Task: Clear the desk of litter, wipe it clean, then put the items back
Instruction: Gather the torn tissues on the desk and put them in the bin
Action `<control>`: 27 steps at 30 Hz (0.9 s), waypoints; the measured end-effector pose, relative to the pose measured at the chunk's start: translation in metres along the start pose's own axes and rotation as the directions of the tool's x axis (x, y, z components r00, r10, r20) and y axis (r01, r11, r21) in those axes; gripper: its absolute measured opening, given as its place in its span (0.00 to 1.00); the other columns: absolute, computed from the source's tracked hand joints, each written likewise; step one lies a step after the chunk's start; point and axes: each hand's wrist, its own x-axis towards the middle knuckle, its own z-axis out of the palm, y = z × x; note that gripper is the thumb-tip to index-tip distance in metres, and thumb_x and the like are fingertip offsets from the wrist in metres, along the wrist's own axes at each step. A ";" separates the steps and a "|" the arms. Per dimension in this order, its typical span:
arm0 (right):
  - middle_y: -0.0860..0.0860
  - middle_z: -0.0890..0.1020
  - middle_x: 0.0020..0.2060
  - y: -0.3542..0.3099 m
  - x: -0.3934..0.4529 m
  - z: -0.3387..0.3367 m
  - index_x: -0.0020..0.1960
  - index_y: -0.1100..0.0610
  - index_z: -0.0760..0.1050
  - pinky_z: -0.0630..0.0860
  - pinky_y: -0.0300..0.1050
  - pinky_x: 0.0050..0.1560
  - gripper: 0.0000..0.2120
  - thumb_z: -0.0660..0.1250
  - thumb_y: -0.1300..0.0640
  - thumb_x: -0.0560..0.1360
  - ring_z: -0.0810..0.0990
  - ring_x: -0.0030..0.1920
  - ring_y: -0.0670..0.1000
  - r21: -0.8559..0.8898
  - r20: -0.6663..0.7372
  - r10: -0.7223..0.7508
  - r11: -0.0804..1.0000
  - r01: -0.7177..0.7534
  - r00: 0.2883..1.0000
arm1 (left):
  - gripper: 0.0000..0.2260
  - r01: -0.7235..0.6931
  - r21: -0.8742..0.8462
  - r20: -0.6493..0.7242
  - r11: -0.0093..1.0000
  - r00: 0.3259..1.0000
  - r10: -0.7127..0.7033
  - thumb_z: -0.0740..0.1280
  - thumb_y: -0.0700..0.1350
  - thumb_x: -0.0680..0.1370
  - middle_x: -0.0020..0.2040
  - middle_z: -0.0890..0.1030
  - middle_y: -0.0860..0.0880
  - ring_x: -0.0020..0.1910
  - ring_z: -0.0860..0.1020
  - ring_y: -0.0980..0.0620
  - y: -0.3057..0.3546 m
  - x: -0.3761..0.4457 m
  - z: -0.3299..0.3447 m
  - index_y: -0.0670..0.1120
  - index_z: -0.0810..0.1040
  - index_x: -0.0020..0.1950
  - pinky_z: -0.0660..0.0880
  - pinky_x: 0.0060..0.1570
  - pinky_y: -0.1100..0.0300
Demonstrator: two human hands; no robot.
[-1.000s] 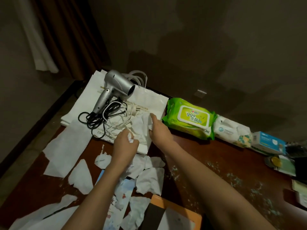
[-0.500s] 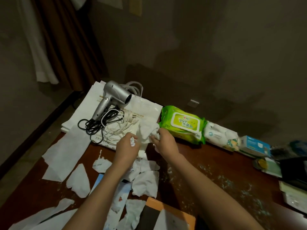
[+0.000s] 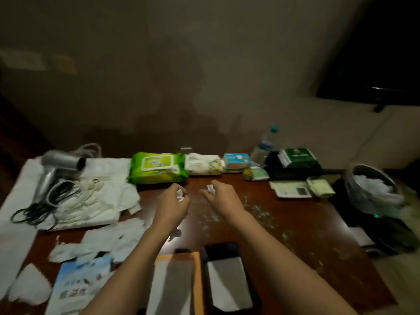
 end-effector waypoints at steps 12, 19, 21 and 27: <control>0.50 0.67 0.30 0.228 -0.283 -0.187 0.33 0.54 0.60 0.62 0.43 0.31 0.20 0.64 0.48 0.78 0.66 0.30 0.47 0.165 -0.405 0.476 0.878 -0.449 0.781 | 0.00 -0.342 -0.072 0.509 0.937 0.795 0.329 0.63 0.38 0.77 0.38 0.76 0.47 0.31 0.75 0.54 0.154 -0.205 0.255 0.41 0.73 0.47 0.69 0.27 0.65; 0.54 0.73 0.35 0.308 -0.387 -0.229 0.40 0.60 0.68 0.67 0.47 0.39 0.16 0.63 0.50 0.79 0.73 0.39 0.54 0.289 -0.461 0.667 0.736 -0.611 0.585 | 0.01 -0.423 -0.072 0.657 0.903 0.661 0.362 0.64 0.39 0.77 0.42 0.76 0.45 0.36 0.75 0.52 0.203 -0.274 0.365 0.42 0.74 0.46 0.71 0.31 0.62; 0.50 0.69 0.32 0.327 -0.399 -0.238 0.36 0.57 0.64 0.63 0.45 0.36 0.18 0.62 0.49 0.79 0.71 0.39 0.53 0.276 -0.457 0.680 0.721 -0.635 0.573 | 0.03 -0.463 -0.061 0.690 0.884 0.620 0.372 0.63 0.40 0.77 0.41 0.75 0.47 0.35 0.74 0.55 0.214 -0.284 0.391 0.45 0.72 0.44 0.66 0.28 0.65; 0.50 0.67 0.31 0.402 -0.381 -0.280 0.39 0.59 0.65 0.60 0.45 0.33 0.17 0.63 0.48 0.79 0.69 0.37 0.51 0.278 -0.489 0.672 0.724 -0.631 0.556 | 0.03 -0.470 -0.044 0.702 0.882 0.614 0.362 0.63 0.40 0.78 0.42 0.75 0.48 0.39 0.73 0.54 0.250 -0.268 0.476 0.46 0.72 0.44 0.66 0.31 0.64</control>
